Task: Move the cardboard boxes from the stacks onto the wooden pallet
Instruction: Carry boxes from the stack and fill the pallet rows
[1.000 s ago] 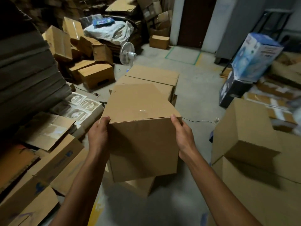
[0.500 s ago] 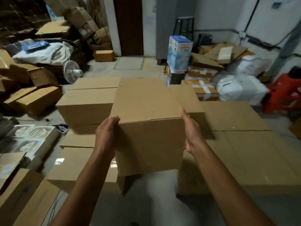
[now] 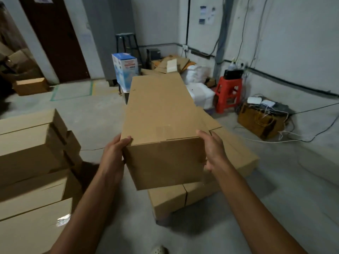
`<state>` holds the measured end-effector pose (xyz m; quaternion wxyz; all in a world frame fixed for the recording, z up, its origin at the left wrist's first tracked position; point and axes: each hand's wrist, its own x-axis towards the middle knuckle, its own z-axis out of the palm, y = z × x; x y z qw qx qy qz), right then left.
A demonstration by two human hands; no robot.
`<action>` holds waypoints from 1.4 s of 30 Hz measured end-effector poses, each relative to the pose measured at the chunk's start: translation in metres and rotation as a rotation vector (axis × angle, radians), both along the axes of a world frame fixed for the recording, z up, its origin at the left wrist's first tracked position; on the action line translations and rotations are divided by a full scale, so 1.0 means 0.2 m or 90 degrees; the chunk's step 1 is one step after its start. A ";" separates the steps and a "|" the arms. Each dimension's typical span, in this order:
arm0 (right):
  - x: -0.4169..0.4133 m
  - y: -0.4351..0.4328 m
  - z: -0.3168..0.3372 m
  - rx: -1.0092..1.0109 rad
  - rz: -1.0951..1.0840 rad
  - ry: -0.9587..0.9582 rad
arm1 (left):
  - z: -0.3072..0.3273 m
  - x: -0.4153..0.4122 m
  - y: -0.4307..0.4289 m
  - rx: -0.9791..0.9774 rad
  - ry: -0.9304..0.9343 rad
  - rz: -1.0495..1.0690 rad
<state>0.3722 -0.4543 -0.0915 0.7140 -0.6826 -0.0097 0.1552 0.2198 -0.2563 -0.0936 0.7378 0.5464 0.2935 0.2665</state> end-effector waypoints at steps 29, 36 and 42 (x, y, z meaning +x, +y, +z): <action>2.38 0.50 -0.21 -0.087 0.053 -0.005 | -0.30 2.22 0.52 0.015 0.026 -0.084; 3.00 0.67 -0.35 -0.086 0.170 0.056 | -0.34 2.74 0.57 0.078 0.106 -0.022; 3.30 0.90 -0.53 -0.094 0.216 0.098 | -0.45 2.98 0.71 0.103 0.174 0.020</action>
